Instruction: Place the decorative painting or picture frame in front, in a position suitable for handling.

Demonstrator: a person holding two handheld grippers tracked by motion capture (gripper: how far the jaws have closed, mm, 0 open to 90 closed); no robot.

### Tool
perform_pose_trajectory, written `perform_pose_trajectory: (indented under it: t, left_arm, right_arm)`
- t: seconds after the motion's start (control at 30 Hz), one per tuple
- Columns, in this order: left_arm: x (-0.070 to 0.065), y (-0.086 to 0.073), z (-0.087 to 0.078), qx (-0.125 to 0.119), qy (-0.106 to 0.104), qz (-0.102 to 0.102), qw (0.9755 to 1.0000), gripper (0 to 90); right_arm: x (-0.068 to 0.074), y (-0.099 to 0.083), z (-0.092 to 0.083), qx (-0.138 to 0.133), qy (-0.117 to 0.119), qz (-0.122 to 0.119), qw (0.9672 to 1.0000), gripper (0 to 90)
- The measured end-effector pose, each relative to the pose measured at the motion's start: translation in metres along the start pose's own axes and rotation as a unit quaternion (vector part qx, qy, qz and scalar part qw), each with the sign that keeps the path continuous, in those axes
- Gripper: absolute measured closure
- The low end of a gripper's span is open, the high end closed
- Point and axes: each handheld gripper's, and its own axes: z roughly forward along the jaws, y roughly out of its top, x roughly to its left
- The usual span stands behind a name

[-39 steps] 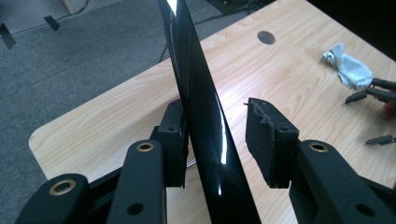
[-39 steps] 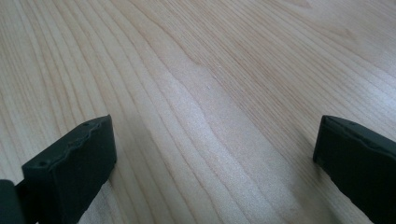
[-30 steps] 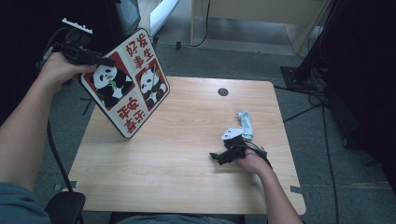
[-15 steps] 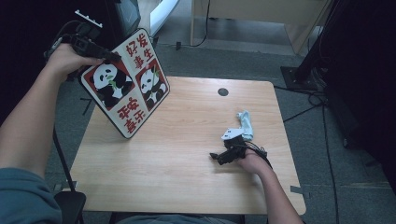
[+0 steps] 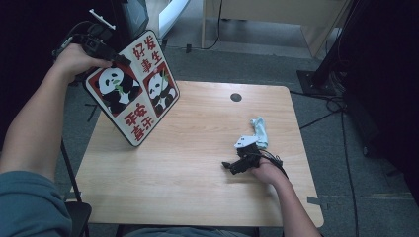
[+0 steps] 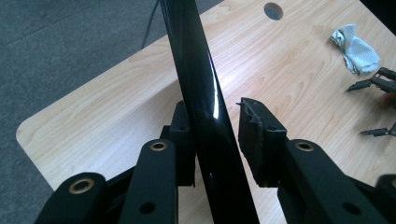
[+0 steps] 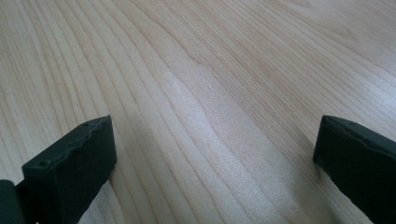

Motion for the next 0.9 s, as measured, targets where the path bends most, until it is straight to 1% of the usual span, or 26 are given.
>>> perform_pose_trajectory:
  t: [0.1, 0.13, 0.2, 0.33, 0.37, 0.43, 0.47, 0.63, 0.67, 0.77, 0.87, 0.9]
  left_arm:
    - [-0.002, 0.0, 0.0, 0.004, 0.008, 0.007, 0.9999, 69.9]
    - [-0.002, 0.001, 0.0, 0.013, 0.011, 0.005, 0.9998, 71.8]
    - [-0.002, 0.002, 0.0, 0.018, 0.01, -0.006, 0.9998, 74.5]
    - [-0.003, 0.003, 0.0, 0.022, 0.009, -0.009, 0.9997, 76.6]
    - [-0.004, 0.003, 0.0, 0.021, 0.01, -0.006, 0.9997, 76.6]
    - [-0.004, 0.004, 0.0, 0.02, 0.01, -0.006, 0.9997, 76.9]
    - [-0.002, 0.004, -0.001, 0.02, 0.003, -0.013, 0.9997, 77.7]
    - [-0.003, 0.005, -0.001, 0.025, 0.003, -0.018, 0.9995, 78.2]
    - [-0.006, 0.007, -0.001, 0.028, 0.003, -0.025, 0.9993, 78.2]
    - [-0.008, 0.009, -0.002, 0.033, 0.003, -0.036, 0.9988, 78.9]
    - [-0.011, 0.01, -0.004, 0.028, 0.0, -0.04, 0.9988, 79.1]
    - [-0.011, 0.011, -0.006, 0.022, -0.005, -0.048, 0.9986, 79.2]
  right_arm:
    - [0.0, 0.0, 0.0, 0.0, 0.0, 0.0, 1.0, 0.0]
    - [0.0, 0.0, 0.0, 0.0, 0.0, 0.0, 1.0, 0.0]
    - [0.0, 0.0, 0.0, 0.0, 0.0, 0.0, 1.0, 0.0]
    - [0.0, 0.0, 0.0, 0.0, 0.0, 0.0, 1.0, 0.0]
    - [0.0, 0.0, 0.0, 0.0, 0.0, 0.0, 1.0, 0.0]
    - [0.0, 0.0, 0.0, 0.0, 0.0, 0.0, 1.0, 0.0]
    - [0.0, 0.0, 0.0, 0.0, 0.0, 0.0, 1.0, 0.0]
    - [0.0, 0.0, 0.0, 0.0, 0.0, 0.0, 1.0, 0.0]
    - [0.0, 0.0, 0.0, 0.0, 0.0, 0.0, 1.0, 0.0]
    - [0.0, 0.0, 0.0, 0.0, 0.0, 0.0, 1.0, 0.0]
    - [0.0, 0.0, 0.0, -0.001, 0.0, 0.001, 1.0, 0.0]
    - [0.0, 0.0, 0.0, 0.0, 0.0, 0.0, 1.0, 0.0]
